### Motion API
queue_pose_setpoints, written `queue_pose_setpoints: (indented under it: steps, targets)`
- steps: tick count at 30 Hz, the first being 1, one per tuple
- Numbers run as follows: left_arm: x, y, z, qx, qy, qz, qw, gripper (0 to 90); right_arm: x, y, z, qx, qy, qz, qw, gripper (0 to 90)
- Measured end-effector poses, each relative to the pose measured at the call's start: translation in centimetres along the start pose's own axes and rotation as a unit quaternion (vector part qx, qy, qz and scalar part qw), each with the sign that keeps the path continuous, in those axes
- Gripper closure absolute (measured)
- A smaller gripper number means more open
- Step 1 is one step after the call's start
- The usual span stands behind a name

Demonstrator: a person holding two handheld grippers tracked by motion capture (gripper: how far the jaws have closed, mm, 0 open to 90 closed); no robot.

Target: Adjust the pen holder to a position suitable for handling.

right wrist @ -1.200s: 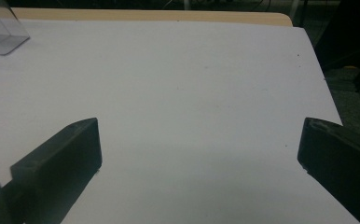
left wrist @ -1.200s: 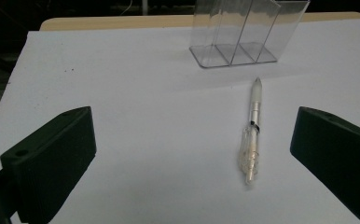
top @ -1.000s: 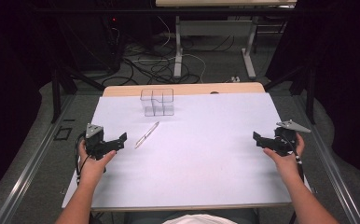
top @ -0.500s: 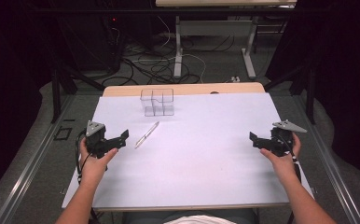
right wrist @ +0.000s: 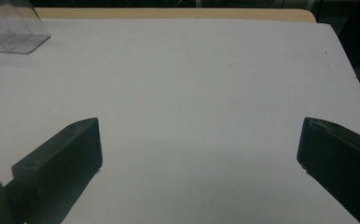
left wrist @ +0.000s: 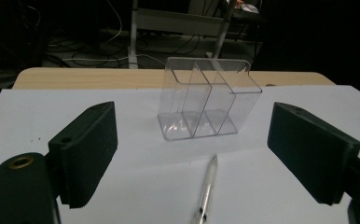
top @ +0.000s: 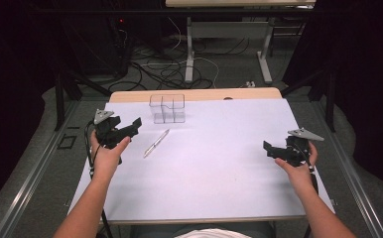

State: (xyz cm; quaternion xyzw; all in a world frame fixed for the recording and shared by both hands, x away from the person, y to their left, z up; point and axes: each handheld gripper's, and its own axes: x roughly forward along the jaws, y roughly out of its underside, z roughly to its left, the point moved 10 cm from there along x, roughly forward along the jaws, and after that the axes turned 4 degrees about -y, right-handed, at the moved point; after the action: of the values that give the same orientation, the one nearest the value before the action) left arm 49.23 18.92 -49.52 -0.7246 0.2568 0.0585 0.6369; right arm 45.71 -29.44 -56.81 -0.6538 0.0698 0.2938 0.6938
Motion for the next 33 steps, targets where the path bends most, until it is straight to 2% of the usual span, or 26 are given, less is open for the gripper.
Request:
queue_pose_setpoints:
  steps: [9,12,17,19,24,26,32,33]
  targets:
    - [1.5,-2.5,-0.5,-0.003,0.0,0.009,1.0,20.5,0.0,0.2,-0.2,0.008,-0.001,0.002,1.0,0.2]
    - [2.3,-3.6,-0.6,0.007,-0.005,0.01,0.9999,23.3,-0.1,0.2,-0.2,0.01,0.0,0.002,1.0,0.3]
    - [3.1,-4.5,-0.8,0.014,-0.015,0.016,0.9997,27.6,-0.2,0.2,-0.1,0.017,-0.001,0.002,0.9999,0.7]
    - [3.7,-5.1,-1.1,0.032,-0.018,0.013,0.9992,29.9,-0.2,0.2,-0.1,0.018,-0.002,0.002,0.9998,0.8]
    - [4.5,-5.8,-1.8,0.044,-0.01,0.015,0.9989,33.0,-0.1,0.3,-0.2,0.018,-0.004,0.004,0.9998,0.8]
    - [5.0,-6.4,-2.1,0.063,-0.017,0.01,0.9978,33.1,-0.1,0.3,-0.2,0.019,-0.004,0.004,0.9998,0.9]
    - [6.0,-6.8,-2.7,0.081,-0.027,0.011,0.9963,34.4,-0.1,0.4,-0.2,0.019,-0.005,0.006,0.9998,1.0]
    - [6.4,-6.8,-2.8,0.083,-0.024,0.02,0.996,35.3,-0.1,0.4,-0.2,0.019,-0.005,0.006,0.9998,1.0]
